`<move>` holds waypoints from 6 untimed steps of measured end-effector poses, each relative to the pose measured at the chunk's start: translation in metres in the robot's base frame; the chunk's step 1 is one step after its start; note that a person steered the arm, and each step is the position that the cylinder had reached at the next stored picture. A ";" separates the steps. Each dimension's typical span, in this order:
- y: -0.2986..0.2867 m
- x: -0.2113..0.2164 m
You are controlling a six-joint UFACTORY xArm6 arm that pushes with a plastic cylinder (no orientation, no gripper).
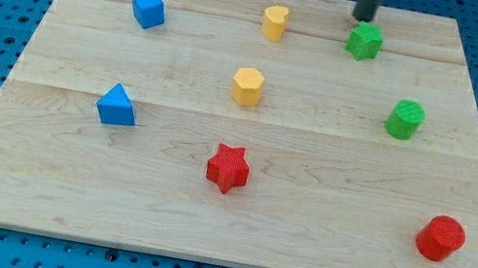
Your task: Point your arm to the yellow heart
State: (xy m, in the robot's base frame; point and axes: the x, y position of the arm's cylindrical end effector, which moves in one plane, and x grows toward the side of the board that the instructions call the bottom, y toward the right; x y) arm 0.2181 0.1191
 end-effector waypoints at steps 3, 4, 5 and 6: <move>-0.126 0.001; -0.081 0.011; -0.072 0.007; -0.114 -0.006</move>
